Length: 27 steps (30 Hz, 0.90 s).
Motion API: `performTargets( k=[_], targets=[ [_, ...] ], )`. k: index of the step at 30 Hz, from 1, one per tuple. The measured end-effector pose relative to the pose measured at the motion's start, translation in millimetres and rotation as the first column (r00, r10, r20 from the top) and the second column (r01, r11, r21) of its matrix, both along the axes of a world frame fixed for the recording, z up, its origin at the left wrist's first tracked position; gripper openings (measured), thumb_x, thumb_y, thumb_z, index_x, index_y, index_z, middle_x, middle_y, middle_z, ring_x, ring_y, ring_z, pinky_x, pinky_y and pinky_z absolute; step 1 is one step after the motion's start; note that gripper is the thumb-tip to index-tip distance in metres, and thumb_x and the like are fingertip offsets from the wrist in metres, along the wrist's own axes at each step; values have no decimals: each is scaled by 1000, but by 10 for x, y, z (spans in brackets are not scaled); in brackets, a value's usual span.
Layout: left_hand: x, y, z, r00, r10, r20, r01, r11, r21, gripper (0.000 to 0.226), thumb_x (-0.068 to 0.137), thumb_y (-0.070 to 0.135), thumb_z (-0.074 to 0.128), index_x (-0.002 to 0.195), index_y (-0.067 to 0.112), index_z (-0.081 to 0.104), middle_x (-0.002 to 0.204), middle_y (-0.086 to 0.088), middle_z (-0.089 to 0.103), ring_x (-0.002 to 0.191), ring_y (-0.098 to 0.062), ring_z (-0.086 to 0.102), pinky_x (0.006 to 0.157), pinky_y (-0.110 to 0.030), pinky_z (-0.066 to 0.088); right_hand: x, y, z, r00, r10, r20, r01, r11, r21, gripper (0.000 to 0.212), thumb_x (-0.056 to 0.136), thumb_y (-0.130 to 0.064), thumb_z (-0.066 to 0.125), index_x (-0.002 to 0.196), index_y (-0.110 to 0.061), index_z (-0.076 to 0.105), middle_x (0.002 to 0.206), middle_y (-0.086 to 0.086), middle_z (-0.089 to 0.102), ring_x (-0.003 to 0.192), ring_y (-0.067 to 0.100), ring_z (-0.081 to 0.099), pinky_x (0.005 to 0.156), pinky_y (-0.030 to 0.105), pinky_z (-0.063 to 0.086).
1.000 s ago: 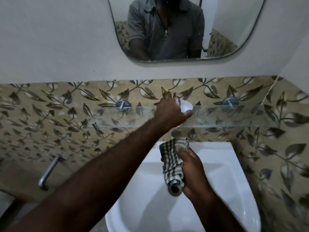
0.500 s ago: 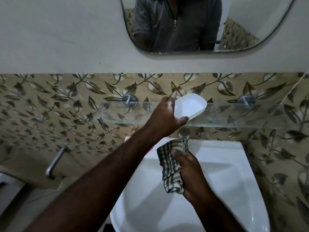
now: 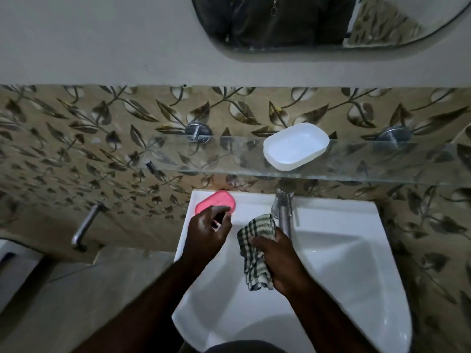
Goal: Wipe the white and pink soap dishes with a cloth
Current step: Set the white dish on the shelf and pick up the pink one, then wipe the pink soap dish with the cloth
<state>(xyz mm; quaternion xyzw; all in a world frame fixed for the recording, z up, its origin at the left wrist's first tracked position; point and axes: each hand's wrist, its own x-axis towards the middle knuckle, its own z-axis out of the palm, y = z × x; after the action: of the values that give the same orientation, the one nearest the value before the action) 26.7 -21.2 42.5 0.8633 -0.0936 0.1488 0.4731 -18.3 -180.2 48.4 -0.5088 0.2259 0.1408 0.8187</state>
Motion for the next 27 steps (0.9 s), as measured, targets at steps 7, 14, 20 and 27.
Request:
performTargets(
  k=[7,14,20,27],
  targets=[
    [530,390,-518,928,110,-355,57,902,428,96,70,25,81,147,-3,30,134,-25,47,124,-40,46,100,-44,43,59,132,-195,998,44,-37,-46,998,-41,13,90,1,54,102,0,59,73,22,67,62,29,54,59,35,41],
    [836,410,-782,892,159,-424,156,772,617,113,74,39,75,153,3,3,148,-16,32,140,-34,26,111,-51,30,55,80,-256,997,43,-65,-47,997,-54,19,91,0,55,109,0,56,85,29,61,72,33,51,60,36,42],
    [805,388,-762,927,148,-344,89,806,585,109,72,35,80,152,0,14,136,-20,48,126,-36,46,106,-43,34,-11,21,-311,998,23,-55,-28,996,-87,32,91,-2,58,122,-10,52,93,27,65,77,38,59,65,45,48],
    [43,196,-436,970,-3,-245,40,988,146,116,61,48,80,151,4,22,129,-15,45,120,-24,43,96,-23,34,-21,-18,-302,978,137,157,-62,912,-406,30,96,-17,59,117,-38,65,93,-2,67,77,15,62,74,32,51]
  ],
)
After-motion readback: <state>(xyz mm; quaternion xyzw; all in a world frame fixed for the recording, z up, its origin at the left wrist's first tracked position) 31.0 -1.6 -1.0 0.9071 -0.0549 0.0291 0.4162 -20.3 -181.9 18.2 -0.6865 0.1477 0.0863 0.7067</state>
